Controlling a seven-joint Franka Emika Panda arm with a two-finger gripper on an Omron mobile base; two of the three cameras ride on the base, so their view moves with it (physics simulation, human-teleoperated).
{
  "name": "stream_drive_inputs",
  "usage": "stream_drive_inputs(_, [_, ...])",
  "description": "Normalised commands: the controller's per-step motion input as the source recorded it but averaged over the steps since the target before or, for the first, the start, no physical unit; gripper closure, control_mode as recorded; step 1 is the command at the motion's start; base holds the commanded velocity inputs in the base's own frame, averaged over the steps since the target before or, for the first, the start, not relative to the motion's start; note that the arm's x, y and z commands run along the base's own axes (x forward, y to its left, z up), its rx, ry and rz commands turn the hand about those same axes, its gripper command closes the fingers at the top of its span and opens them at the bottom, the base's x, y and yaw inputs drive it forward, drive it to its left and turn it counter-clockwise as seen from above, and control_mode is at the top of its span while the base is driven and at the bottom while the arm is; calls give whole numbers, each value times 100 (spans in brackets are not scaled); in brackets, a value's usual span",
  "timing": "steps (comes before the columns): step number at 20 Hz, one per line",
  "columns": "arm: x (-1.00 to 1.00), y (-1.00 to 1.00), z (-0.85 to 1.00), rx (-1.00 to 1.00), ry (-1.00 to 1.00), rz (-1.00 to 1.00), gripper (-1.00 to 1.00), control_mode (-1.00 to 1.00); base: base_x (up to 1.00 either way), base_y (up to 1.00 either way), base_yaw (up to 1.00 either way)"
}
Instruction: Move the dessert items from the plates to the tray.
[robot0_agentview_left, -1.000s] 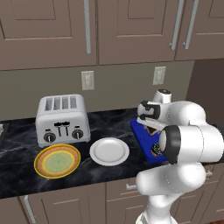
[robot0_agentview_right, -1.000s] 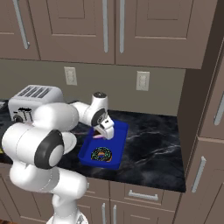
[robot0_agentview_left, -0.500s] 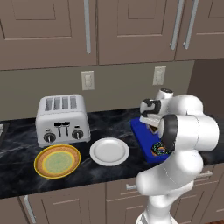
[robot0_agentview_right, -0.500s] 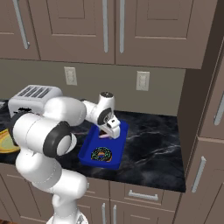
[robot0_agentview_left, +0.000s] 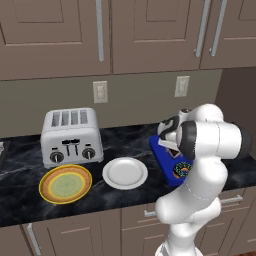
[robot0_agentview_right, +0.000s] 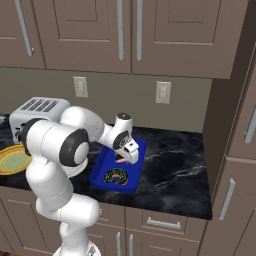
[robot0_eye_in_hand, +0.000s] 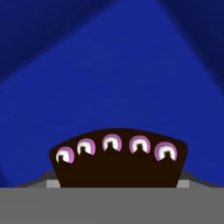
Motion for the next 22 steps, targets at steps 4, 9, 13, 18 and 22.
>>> stream_drive_inputs(4, [13, 0, -26, 0, 0, 0, 100, -100, 0, 0, 0])
stream_drive_inputs(9, [1, 0, -6, 0, 0, 0, -100, -100, 0, 0, 0])
stream_drive_inputs(13, [0, 0, 0, 0, 0, 0, -100, -100, 0, 0, 0])
stream_drive_inputs(18, [0, 0, 0, 0, 0, 0, -100, -100, 0, 0, 0])
stream_drive_inputs(22, [-1, 0, 10, 0, 0, 0, -100, -100, 0, 0, 0])
